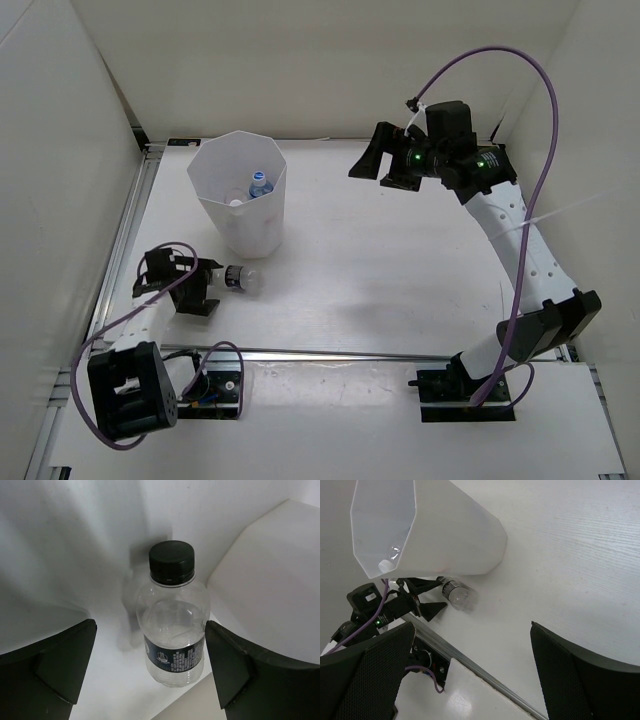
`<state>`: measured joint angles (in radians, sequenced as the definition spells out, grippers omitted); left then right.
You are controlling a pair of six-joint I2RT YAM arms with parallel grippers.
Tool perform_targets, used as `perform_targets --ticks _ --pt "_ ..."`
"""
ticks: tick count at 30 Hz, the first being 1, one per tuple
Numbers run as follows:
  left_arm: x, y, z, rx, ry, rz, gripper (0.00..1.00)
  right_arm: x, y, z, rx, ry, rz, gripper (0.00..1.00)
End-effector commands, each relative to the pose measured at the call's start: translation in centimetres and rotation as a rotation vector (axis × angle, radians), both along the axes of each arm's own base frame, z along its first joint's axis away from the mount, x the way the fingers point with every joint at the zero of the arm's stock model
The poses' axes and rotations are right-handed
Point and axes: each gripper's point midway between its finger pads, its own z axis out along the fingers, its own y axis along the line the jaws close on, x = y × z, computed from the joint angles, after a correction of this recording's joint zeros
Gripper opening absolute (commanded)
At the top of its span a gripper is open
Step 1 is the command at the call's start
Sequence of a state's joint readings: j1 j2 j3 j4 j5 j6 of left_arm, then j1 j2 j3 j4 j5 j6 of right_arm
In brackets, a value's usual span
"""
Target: Put the plastic bottles in the bin
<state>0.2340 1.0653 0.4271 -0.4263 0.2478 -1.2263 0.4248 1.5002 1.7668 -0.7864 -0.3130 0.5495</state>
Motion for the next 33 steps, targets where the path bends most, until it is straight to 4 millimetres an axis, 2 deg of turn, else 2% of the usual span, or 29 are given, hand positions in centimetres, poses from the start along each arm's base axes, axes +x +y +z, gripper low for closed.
perform_targets --ticks 1,4,9,15,18,21,22,23,26,27,29,33 --pt "1.1 0.2 0.3 0.018 -0.04 -0.031 1.0 -0.1 -0.2 0.9 0.015 -0.037 0.006 1.0" --pt "2.1 0.5 0.3 0.016 -0.032 -0.031 1.0 -0.1 -0.2 0.9 0.015 -0.037 0.006 1.0" --pt "3.7 -0.3 0.6 0.021 -0.023 -0.072 1.0 -0.4 -0.2 0.9 0.019 -0.035 0.013 1.0" --pt "4.1 -1.2 -0.4 0.0 0.027 -0.109 1.0 -0.8 -0.5 0.7 0.009 -0.041 0.01 1.0" --pt "4.2 -1.2 0.1 0.004 0.007 -0.109 0.97 -0.7 -0.6 0.3 0.001 -0.035 0.003 1.0" --pt "3.7 -1.2 0.3 0.016 -0.01 -0.104 0.87 -0.7 -0.6 0.3 0.001 -0.035 0.003 1.0" --pt "3.0 -1.3 -0.3 0.013 0.004 -0.104 0.83 -0.7 -0.6 0.3 0.001 -0.035 0.003 1.0" --pt "2.7 -1.3 -0.4 0.018 0.003 -0.111 0.75 -0.7 -0.6 0.3 0.001 -0.035 0.003 1.0" --pt "1.3 -1.5 -1.2 0.019 0.018 -0.119 0.63 -0.5 -0.5 -0.1 -0.003 -0.025 0.003 1.0" --pt "1.0 -1.3 -1.3 0.02 0.014 -0.11 0.56 -0.6 -0.4 0.0 0.006 -0.017 0.006 1.0" --pt "0.1 -1.5 -1.9 0.017 0.027 -0.11 0.5 -0.6 -0.4 0.0 0.006 -0.017 0.006 1.0" --pt "-0.1 -1.6 -1.1 0.021 -0.02 -0.129 0.38 -0.7 -0.3 0.0 0.011 -0.015 0.013 1.0"
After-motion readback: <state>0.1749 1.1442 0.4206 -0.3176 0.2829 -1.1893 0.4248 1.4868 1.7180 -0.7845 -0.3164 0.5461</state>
